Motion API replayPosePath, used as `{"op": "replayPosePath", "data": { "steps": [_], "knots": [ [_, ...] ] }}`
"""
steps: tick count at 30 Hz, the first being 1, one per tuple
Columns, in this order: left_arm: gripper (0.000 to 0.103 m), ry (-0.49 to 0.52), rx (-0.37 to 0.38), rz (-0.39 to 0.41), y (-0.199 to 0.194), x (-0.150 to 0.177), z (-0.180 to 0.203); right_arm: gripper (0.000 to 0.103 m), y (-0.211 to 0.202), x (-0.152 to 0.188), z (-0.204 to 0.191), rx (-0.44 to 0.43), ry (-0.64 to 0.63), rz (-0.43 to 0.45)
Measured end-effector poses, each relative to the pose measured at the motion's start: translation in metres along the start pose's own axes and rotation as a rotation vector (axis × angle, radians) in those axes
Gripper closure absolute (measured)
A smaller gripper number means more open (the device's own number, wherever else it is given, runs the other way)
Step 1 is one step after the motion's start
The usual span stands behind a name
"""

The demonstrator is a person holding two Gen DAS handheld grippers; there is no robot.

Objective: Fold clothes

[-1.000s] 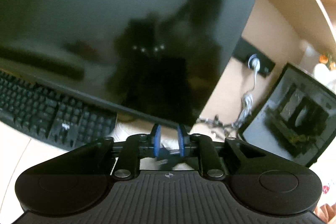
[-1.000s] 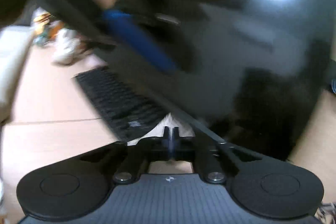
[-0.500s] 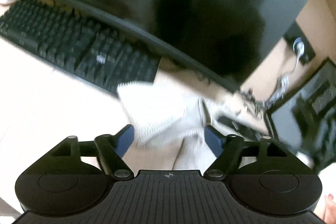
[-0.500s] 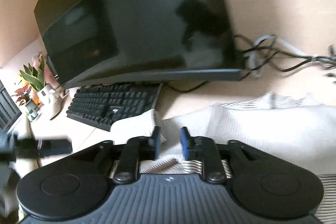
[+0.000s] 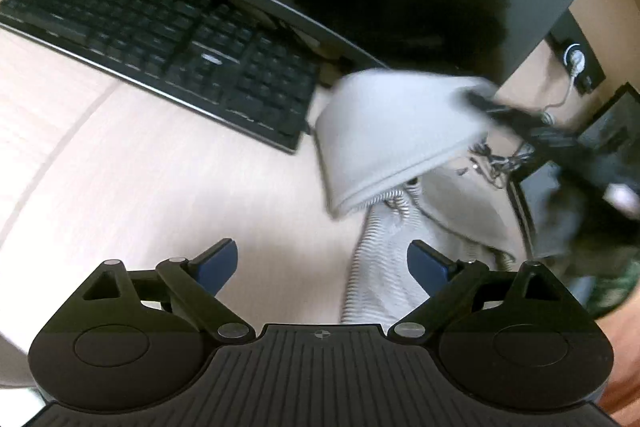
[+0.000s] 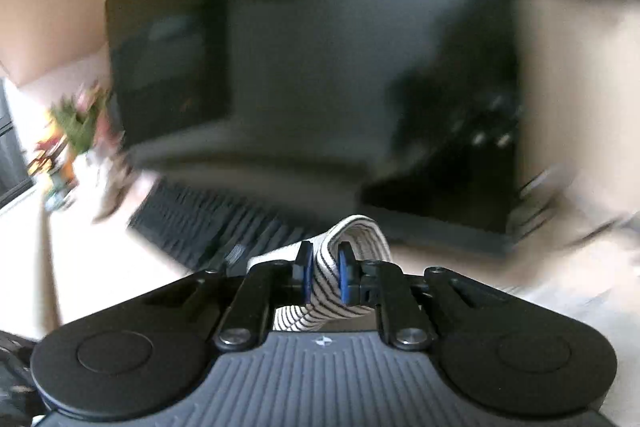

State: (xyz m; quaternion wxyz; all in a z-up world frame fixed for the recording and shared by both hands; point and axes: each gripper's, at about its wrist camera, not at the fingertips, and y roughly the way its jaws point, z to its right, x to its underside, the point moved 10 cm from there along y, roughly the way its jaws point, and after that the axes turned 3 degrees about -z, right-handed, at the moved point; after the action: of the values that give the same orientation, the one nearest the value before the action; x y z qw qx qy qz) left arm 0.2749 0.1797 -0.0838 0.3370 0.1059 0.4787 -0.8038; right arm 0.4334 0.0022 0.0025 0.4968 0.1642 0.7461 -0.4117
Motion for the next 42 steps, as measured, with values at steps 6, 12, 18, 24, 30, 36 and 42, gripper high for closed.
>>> {"op": "replayPosePath", "data": {
  "steps": [6, 12, 18, 24, 30, 36, 42],
  "knots": [
    [0.007, 0.059, 0.119, -0.062, 0.037, 0.007, 0.053, 0.091, -0.088, -0.024, 0.105, 0.318, -0.004, 0.096],
    [0.005, 0.158, 0.149, -0.099, 0.065, 0.012, 0.098, 0.09, -0.087, 0.038, 0.176, 0.439, 0.086, -0.053],
    [0.005, 0.215, 0.095, -0.141, 0.085, 0.019, 0.108, 0.086, -0.101, 0.113, 0.217, 0.513, 0.206, -0.206],
    [0.005, 0.32, 0.149, -0.237, 0.1, 0.046, 0.123, 0.073, -0.147, 0.151, 0.169, 0.391, 0.24, -0.246],
    [0.005, 0.317, 0.163, -0.314, 0.124, 0.062, 0.121, 0.073, -0.137, 0.207, 0.126, 0.307, 0.233, -0.331],
    [0.005, 0.27, 0.212, -0.28, 0.14, 0.043, 0.125, 0.073, -0.117, 0.198, 0.148, 0.352, 0.186, -0.329],
    [0.005, 0.291, 0.178, -0.236, 0.147, 0.034, 0.128, 0.072, -0.085, 0.182, 0.174, 0.385, 0.12, -0.324]
  ]
}}
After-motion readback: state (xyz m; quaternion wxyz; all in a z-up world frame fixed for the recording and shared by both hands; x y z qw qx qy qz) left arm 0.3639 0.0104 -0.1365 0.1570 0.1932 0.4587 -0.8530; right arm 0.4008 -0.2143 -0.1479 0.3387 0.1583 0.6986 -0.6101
